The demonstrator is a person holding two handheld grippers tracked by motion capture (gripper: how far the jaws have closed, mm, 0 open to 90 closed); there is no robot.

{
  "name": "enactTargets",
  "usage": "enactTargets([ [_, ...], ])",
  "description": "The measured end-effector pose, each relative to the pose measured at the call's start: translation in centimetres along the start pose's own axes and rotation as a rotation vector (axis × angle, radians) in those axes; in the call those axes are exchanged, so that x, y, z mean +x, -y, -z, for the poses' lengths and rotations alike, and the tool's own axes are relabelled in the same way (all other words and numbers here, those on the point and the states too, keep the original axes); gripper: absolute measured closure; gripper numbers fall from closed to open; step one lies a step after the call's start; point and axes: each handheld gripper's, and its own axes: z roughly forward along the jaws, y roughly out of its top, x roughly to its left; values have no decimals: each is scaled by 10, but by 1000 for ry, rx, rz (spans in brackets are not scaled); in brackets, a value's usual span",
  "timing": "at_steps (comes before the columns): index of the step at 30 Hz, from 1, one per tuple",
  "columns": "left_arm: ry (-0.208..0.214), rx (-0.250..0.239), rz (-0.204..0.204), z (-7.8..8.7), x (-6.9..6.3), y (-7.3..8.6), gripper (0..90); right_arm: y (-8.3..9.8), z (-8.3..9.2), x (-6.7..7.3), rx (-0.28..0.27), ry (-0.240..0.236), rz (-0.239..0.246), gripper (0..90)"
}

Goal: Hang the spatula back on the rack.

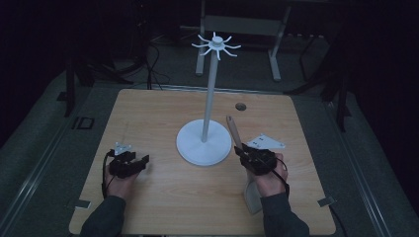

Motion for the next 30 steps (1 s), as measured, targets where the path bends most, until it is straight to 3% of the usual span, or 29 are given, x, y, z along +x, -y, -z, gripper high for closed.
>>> enactTargets([
  [19, 0, -5, 5, 1, 0, 0, 408, -13, 10, -2, -130, -7, -30, 755],
  [30, 1, -5, 4, 1, 1, 0, 407, -22, 13, -1, -159, -12, -16, 755],
])
